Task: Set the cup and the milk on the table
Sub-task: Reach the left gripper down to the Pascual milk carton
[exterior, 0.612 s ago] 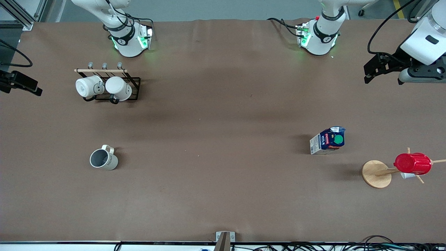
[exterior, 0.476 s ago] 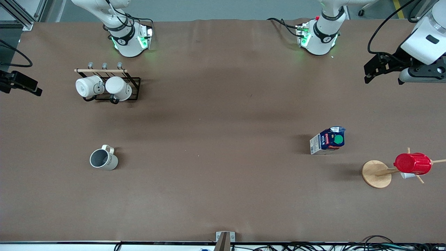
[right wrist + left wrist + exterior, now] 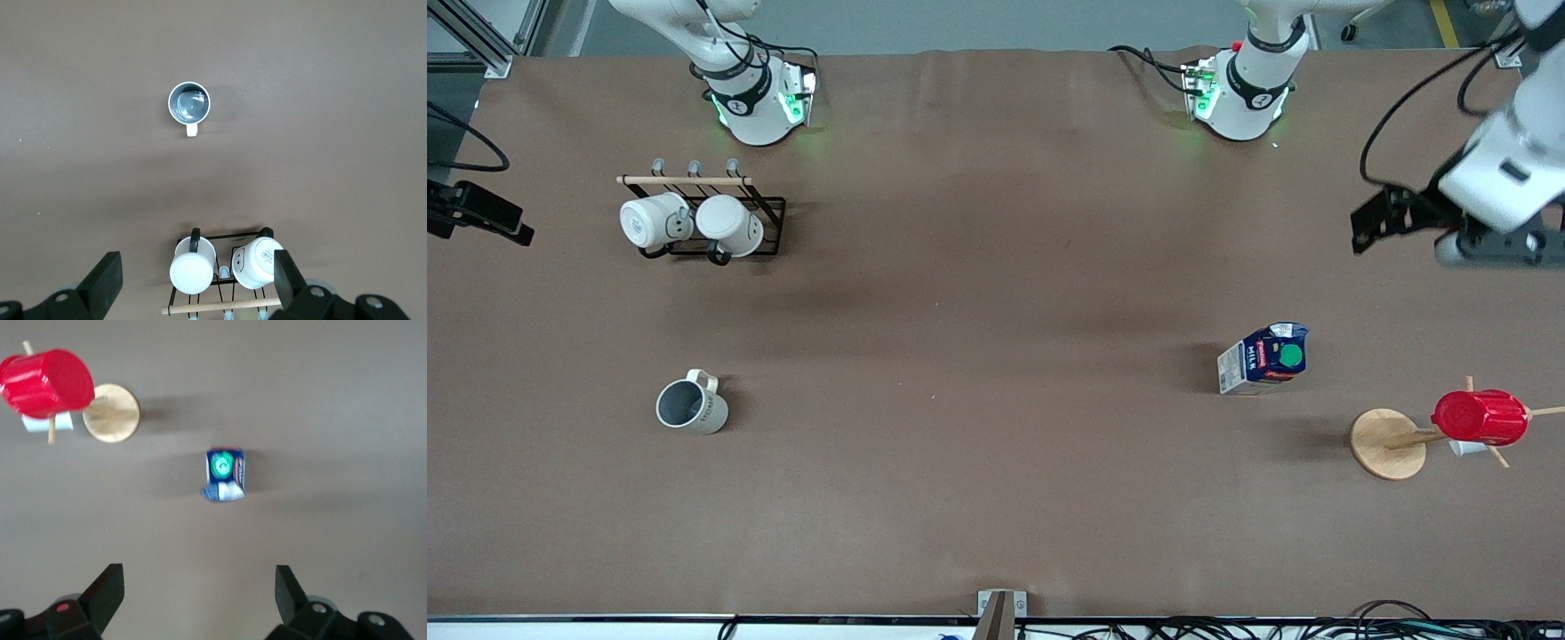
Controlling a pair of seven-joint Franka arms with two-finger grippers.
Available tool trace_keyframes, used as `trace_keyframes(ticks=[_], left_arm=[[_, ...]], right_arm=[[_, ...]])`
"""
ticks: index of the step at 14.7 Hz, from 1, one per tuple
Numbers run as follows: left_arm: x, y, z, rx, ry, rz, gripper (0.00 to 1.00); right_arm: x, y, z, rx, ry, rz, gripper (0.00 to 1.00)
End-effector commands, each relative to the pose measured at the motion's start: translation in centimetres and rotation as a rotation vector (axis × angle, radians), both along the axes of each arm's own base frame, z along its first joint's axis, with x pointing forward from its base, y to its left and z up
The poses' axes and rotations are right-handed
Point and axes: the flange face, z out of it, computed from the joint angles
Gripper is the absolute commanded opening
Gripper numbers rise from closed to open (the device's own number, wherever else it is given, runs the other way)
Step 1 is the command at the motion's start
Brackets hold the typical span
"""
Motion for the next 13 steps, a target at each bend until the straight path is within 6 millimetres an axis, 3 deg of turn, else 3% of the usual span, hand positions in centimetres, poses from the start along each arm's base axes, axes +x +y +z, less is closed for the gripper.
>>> trace_keyframes(ticks=[1,3,6,10,13], left_arm=[[2.8,0.2,-5.6,0.01,-0.017,0.005,1.0],[3.4,0.3,-10.3,0.0,-0.068,0.002,1.0],[2.9,-0.4,-15.5,-0.008,-0.066,0.01,1.0],[2.2,-0.8,-20.3,-0.004,0.001,0.009,1.0],[2.1,-0.7,-22.6,-0.008,0.006,0.009,1.0]], right_arm=[[-0.5,-0.6,0.0,0.005,0.002,-0.013,1.0],[0.7,-0.3,-2.4,0.007,0.038,-0.006,1.0],[4.4,-0.9,-9.6,0.013,0.084,0.04,1.0],[6.7,-1.4,-20.3,0.01,0.035,0.098,1.0],[9.0,-1.7,-27.9,0.001,-0.007,0.14,1.0]])
